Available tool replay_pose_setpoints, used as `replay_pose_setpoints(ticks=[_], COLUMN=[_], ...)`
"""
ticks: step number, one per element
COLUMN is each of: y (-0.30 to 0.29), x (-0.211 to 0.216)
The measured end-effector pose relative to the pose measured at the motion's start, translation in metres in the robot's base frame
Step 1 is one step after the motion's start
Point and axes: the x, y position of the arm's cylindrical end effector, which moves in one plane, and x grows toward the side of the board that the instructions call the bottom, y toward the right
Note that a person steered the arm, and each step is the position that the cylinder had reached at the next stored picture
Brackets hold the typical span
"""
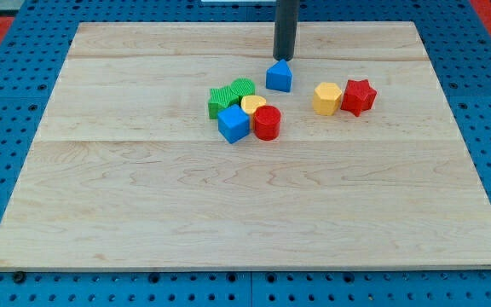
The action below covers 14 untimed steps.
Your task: Move the blue triangle to the right side of green circle
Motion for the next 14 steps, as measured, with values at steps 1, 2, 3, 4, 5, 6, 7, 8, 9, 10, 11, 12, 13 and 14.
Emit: replay_pose_setpoints(ticks=[1,2,3,4,5,6,7,8,9,10,11,12,13,14], y=[0.033,0.042,0.014,-0.017,-0.03,-0.03,-0.03,-0.036,-0.037,-0.037,-0.037,-0.036,-0.034,-0.015], x=[0.001,0.022,0.027,0.027,0.027,0.027,0.03,0.031,0.034,0.043,0.05,0.05,0.05,0.04])
